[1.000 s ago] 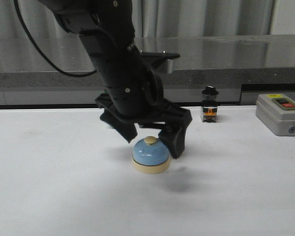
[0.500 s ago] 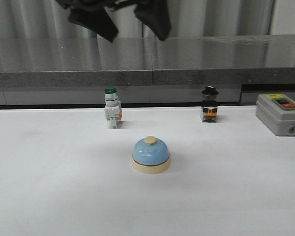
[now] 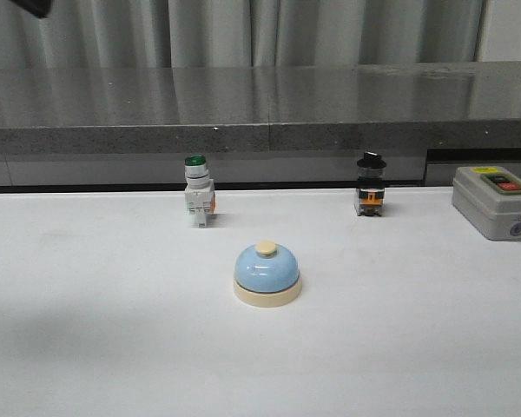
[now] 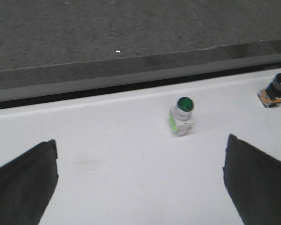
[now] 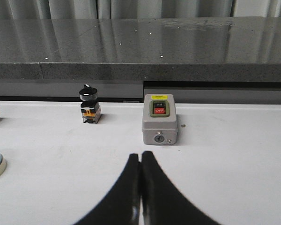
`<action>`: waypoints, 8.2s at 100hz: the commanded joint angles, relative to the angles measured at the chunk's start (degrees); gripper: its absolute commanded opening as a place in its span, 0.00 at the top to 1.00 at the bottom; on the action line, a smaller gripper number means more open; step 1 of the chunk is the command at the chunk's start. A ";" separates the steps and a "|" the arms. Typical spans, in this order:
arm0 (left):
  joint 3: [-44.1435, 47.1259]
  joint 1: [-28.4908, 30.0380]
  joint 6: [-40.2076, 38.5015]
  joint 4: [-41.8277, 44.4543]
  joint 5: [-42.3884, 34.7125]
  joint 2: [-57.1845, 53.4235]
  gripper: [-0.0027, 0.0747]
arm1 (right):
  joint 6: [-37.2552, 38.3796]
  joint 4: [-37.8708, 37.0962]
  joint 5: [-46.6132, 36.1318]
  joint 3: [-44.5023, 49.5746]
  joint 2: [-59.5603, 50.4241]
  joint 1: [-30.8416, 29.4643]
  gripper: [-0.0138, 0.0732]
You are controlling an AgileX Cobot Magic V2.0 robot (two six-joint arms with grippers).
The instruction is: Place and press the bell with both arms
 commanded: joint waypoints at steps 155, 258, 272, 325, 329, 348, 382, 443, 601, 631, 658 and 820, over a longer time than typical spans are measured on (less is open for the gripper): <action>19.37 7.60 -0.50 -3.06 -9.32 -38.00 0.99 | -0.02 -0.68 -4.99 -0.76 -1.02 -0.51 0.91; 46.63 10.34 -0.50 5.49 -17.28 -66.02 0.99 | -0.02 -0.68 -4.99 -0.76 -1.02 -0.51 0.91; 49.95 12.06 -0.50 5.77 -18.38 -68.51 0.99 | -0.02 -0.68 -4.99 -0.76 -1.02 -0.51 0.91; 54.70 12.30 -0.50 3.88 -26.08 -68.51 0.99 | -0.02 -0.68 -4.99 -0.76 -1.02 -0.51 0.91; 54.70 12.30 -0.50 3.88 -26.08 -68.51 0.99 | -0.02 -0.68 -4.99 -0.76 -1.02 -0.51 0.91; 54.70 12.30 -0.50 3.88 -26.08 -68.51 0.99 | -0.02 -0.68 -4.99 -0.76 -1.02 -0.51 0.91; 54.70 12.30 -0.50 3.88 -26.08 -68.51 0.99 | -0.02 -0.68 -4.99 -0.76 -1.02 -0.51 0.91; 54.70 12.30 -0.50 3.88 -26.08 -68.51 0.99 | -0.02 -0.68 -10.79 -1.33 -0.96 -0.51 0.91; 54.70 12.30 -0.50 3.88 -26.08 -68.51 0.99 | -1.44 8.81 31.57 -54.46 65.72 9.01 0.91; 54.70 12.30 -0.50 3.88 -26.08 -68.51 0.99 | -1.44 8.81 30.46 -64.07 81.74 18.64 0.91; 54.70 12.30 -0.50 3.88 -26.08 -68.51 0.99 | -1.44 8.81 31.01 -74.03 93.51 24.17 0.91; 54.70 12.30 -0.50 3.88 -26.08 -68.51 0.99 | -1.44 6.09 35.32 -85.21 101.92 29.90 0.91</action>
